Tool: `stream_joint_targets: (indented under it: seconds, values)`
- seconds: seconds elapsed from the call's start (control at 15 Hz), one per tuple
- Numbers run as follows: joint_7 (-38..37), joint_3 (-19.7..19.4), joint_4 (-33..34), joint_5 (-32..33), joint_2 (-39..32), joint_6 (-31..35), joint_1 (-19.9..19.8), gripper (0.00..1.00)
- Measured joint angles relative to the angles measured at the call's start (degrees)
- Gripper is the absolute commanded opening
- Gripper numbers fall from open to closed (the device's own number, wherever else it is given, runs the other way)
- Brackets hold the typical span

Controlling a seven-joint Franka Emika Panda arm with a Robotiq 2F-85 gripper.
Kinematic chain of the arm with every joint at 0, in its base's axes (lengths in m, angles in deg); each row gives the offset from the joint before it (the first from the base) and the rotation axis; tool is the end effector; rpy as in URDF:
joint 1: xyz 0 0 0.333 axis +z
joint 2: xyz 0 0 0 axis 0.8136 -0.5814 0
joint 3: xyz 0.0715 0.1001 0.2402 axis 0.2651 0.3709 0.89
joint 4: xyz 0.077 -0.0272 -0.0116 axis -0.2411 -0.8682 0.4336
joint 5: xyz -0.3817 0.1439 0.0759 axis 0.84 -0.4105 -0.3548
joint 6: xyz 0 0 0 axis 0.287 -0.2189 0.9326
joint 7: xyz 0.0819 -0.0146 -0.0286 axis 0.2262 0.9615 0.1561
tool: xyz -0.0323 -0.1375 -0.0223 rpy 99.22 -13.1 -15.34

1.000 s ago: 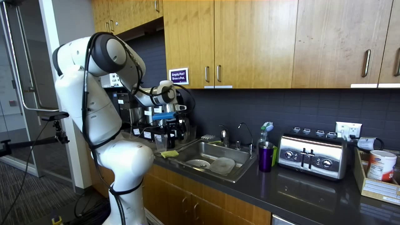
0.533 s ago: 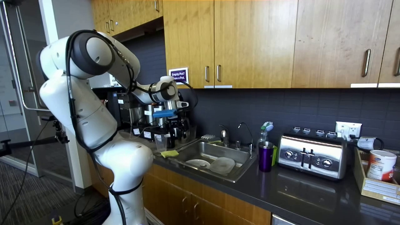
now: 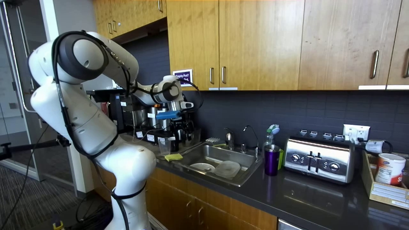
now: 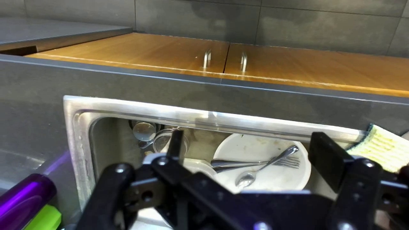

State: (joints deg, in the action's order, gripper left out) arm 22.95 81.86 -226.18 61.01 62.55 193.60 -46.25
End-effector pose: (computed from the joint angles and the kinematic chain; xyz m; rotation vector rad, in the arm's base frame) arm 0.3954 0.1144 0.3645 3.0065 0.2124 0.1313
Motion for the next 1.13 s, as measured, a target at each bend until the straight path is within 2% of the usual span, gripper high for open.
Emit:
stream_joint_targets:
  seconds: [0.47, 1.13]
  values:
    - [-0.59, -1.61, -1.64, -2.79, 4.02, -2.34, -0.24, 1.00]
    - [-1.23, -2.45, -2.42, -3.48, 7.84, -6.77, -1.71, 1.00]
